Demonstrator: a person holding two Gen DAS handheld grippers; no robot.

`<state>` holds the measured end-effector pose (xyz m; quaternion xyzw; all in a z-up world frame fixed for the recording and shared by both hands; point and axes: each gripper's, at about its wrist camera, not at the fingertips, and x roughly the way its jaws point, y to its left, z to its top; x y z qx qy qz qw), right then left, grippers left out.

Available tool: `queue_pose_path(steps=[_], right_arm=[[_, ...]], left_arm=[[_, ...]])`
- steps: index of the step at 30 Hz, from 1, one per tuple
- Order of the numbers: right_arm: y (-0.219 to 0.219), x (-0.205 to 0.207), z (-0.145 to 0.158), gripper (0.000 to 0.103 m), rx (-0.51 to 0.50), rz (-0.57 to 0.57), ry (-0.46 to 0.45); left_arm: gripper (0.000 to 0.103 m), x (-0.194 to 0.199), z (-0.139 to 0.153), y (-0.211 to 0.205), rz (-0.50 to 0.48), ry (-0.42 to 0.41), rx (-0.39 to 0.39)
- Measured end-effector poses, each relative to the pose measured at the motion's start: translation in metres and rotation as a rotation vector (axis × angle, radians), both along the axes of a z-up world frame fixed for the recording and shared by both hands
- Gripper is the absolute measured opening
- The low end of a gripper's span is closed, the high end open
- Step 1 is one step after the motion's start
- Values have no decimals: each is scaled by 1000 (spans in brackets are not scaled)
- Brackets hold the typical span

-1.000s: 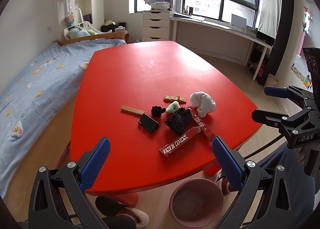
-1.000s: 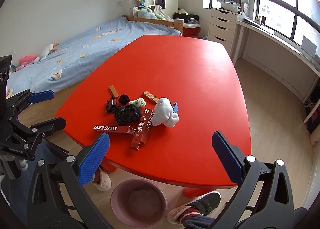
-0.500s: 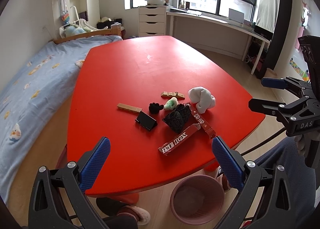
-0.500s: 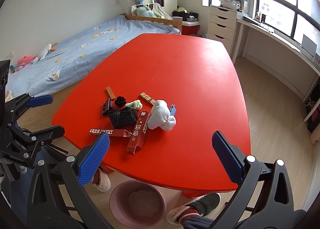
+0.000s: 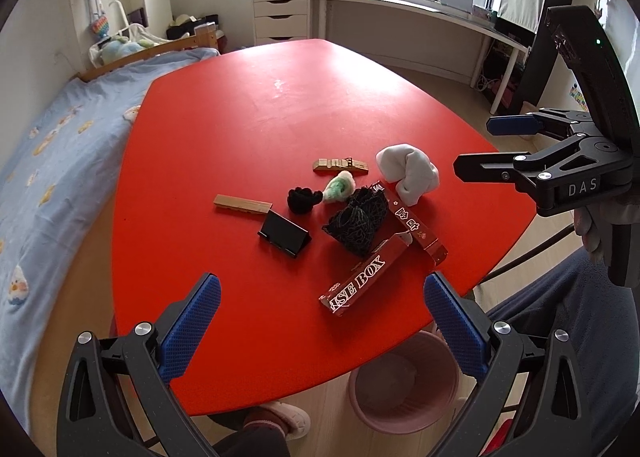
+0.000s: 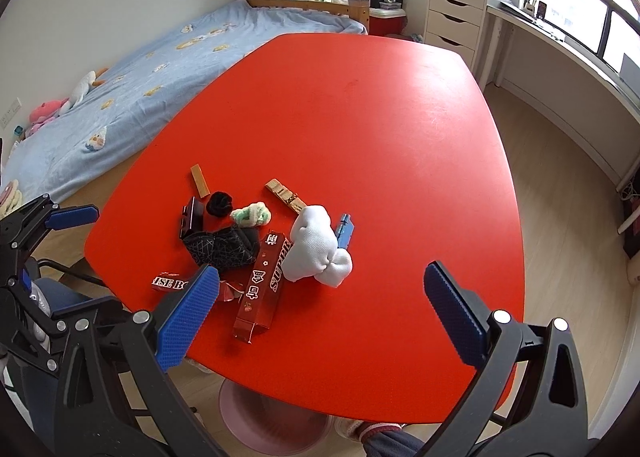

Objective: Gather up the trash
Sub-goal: 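Grasp the red ISE BOX carton with the left tool while the right tool grasps the white sock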

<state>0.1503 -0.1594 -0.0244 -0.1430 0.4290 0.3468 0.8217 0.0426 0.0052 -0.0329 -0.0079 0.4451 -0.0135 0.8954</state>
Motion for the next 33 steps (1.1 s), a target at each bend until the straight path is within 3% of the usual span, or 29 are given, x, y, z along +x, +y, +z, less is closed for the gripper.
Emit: queue_pose_path(steps=[13,18,20,22,24,26,28,33], right_arm=[[20,31,-27,100,-15,-9,97],[26,36,-35,85,-17,5,120],[28,36,-37,79,-22,12,122],[28,36,-39,71,-21,15,127],[28,35,-40,62,-21,22,134],[30,33,-41,49,-26,30,128],[28,32,-41,43,-23,35,126],[25,28,-39,35,-16,34,106]], left_arm=[[97,26,-38,-11,-99,141,20],[96,27,-43,-8,-102,144,2],[87,27,-45,-8,-107,148,-5],[70,27,-46,-8,-112,153,-10],[63,26,-45,-9,-115,142,-8],[49,26,-44,-9,-115,132,-13],[29,26,-43,-8,-115,130,-23],[22,24,-42,-7,-118,124,-35]])
